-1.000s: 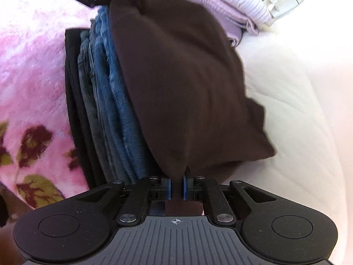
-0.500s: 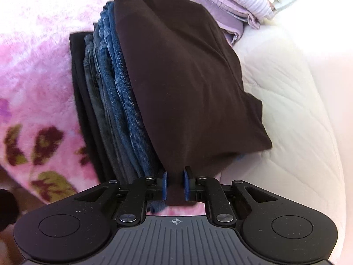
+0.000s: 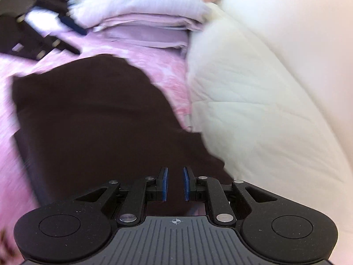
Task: Fold clothes
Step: 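Lower the shirt onto the blue jeans stack and open both grippers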
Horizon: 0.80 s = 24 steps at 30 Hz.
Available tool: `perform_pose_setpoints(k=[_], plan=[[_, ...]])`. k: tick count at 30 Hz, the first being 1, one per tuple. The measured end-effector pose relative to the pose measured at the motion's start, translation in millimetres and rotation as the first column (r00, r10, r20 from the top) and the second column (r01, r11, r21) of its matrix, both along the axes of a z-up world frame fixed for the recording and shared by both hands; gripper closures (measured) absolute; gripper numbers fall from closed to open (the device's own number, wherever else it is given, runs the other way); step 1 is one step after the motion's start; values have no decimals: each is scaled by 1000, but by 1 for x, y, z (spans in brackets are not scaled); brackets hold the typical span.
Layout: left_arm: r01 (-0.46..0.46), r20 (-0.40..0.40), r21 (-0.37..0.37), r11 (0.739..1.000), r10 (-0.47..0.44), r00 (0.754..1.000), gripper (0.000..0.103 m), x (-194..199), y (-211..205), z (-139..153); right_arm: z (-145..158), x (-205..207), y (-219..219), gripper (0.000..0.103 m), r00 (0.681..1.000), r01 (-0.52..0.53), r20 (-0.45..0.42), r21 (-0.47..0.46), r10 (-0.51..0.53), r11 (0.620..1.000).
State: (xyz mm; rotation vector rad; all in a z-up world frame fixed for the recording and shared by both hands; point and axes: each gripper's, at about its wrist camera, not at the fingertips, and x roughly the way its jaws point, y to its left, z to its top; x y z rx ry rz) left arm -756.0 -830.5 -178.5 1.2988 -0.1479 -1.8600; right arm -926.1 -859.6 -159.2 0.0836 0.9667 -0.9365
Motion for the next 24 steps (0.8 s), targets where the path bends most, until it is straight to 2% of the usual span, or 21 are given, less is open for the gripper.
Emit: perform_pose_setpoints(k=[2,4,5,7,10,13,15,17,19,20,22,24], plan=[[-41,-34,10,999,41,999,78,-3,-15,4,-18,-2,-33,90,999,50,-8,5,-50,999],[-55,-48,4,998,56,997,78,-2,-23,-3,-40,-17,-65,90,991,121,31,144,-127,982],[-51,-47,-7,999,51,998,78,-2,-23,-5,-44,-24,-74,90,985,140,73,196,-157,971],[-63,-52,1,998,63,997,78,-2,-23,1,-34,-27,-75,90,982,145,87,206,-166,968],[-85,-72,9,996,86,994,78,3,-6,25,-4,-32,-44,90,980,134,122,169,-156,976],[-90,-135,24,996,92,987,78,13,29,46,27,-34,13,90,962,59,255,145,-95,988],[-110,-126,82,991,120,985,78,16,47,33,35,-28,54,90,944,-15,328,150,-35,989],[-130,-115,139,982,147,982,78,19,66,20,23,-16,81,90,942,-69,335,195,0,978],[-148,-105,187,971,169,980,79,22,82,7,-2,-9,94,90,953,-63,302,251,-17,966],[-147,-102,182,972,167,981,79,21,85,1,-13,-8,97,89,954,-52,297,271,-32,961],[-155,-96,170,973,172,980,79,18,87,3,-13,-7,99,87,955,-39,293,279,-47,960],[-193,-111,190,963,216,970,79,19,86,7,-4,-6,98,85,954,-14,288,298,-76,954]])
